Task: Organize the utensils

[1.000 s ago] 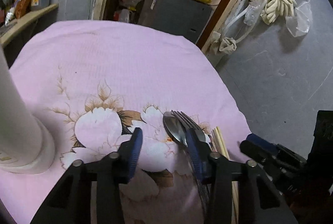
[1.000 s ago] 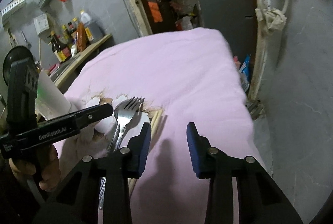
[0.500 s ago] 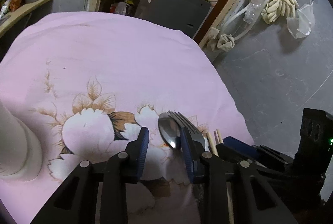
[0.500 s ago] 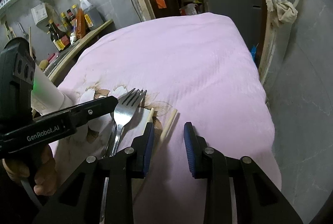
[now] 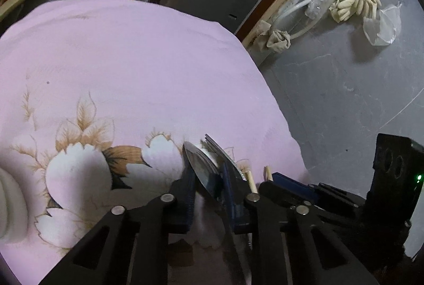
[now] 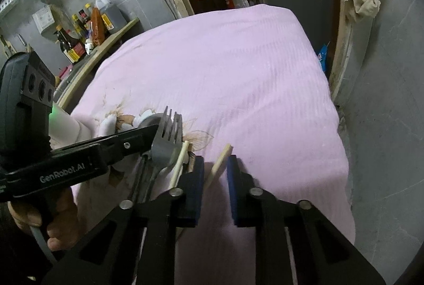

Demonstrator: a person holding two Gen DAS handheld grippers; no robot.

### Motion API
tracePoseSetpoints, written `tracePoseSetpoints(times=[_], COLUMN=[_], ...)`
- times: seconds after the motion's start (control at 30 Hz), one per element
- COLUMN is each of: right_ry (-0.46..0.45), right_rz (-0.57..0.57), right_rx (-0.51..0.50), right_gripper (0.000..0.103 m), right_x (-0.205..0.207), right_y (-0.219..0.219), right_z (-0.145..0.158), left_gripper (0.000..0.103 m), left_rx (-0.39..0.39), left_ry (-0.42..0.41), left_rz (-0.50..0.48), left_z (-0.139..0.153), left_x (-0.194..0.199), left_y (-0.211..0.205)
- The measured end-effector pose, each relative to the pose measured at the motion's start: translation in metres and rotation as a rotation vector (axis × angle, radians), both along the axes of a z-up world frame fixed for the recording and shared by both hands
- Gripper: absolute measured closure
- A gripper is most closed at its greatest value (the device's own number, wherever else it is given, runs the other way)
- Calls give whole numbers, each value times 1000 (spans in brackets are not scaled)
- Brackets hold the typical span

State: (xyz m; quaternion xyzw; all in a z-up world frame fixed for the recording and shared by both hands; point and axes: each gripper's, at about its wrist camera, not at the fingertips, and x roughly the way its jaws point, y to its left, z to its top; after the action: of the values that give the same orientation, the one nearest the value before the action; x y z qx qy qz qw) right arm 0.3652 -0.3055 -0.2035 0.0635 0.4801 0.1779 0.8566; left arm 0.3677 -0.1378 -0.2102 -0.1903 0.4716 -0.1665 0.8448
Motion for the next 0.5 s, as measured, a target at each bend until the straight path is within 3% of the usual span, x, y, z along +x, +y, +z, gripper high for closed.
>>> tracePoseSetpoints(times=[0.13, 0.33, 0.5], right_ry=[26, 21, -30], right_rz=[0, -26, -37], right_rx=[16, 54, 98], right_gripper=[99, 99, 99], right_x=[1, -11, -25], right_y=[-1, -6, -6], right_z=[0, 6, 29], left_gripper=[95, 99, 100], left_rx=[32, 28, 14], left_ry=[-9, -24, -68], left_rz=[-23, -5, 31], left_z=[5, 20, 44], left_x=[-2, -18, -39], left_y=[-10, -2, 18])
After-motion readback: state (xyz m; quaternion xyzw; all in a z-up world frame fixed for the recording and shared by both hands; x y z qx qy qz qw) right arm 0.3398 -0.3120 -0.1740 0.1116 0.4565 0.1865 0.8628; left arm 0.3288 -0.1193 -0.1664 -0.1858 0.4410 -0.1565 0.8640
